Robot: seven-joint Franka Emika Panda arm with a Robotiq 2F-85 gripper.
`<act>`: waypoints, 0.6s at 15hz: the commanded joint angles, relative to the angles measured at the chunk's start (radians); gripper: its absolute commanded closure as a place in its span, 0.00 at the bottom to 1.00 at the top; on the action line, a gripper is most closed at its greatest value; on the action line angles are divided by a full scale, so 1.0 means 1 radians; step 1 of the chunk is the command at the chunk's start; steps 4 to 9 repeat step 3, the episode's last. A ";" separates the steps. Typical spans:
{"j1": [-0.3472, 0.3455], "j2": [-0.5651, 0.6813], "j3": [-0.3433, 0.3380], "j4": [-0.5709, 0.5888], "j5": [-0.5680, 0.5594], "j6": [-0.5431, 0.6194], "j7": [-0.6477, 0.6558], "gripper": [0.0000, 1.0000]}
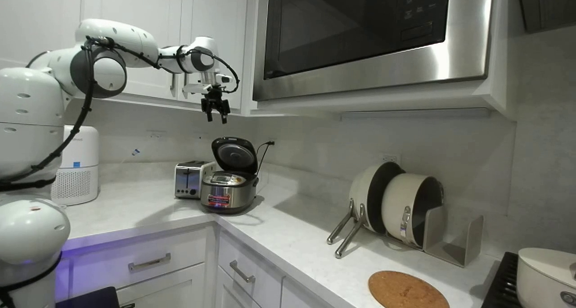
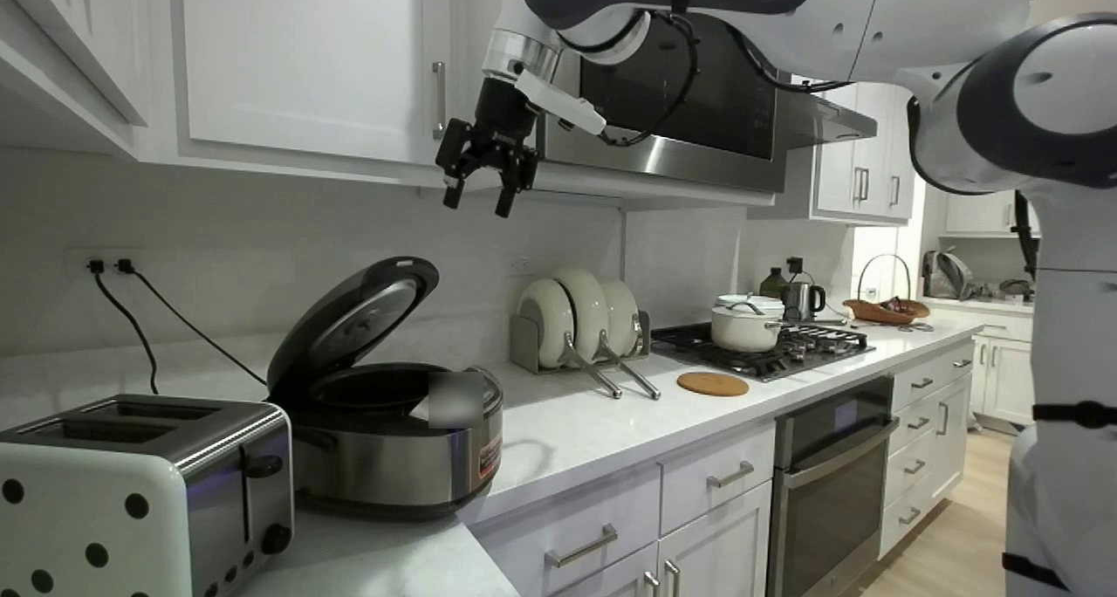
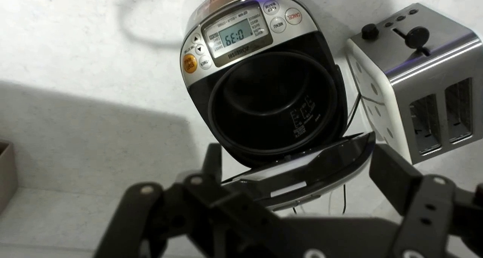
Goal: Open the rice cooker
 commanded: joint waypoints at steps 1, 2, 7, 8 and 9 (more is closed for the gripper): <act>0.000 0.000 0.000 -0.001 0.000 0.000 0.000 0.00; 0.000 0.000 0.000 -0.002 0.000 0.000 0.000 0.00; 0.000 0.000 0.000 -0.003 0.000 0.000 0.000 0.00; 0.000 0.000 0.000 -0.003 0.000 0.000 0.000 0.00; 0.000 0.000 0.000 -0.003 0.000 0.000 0.000 0.00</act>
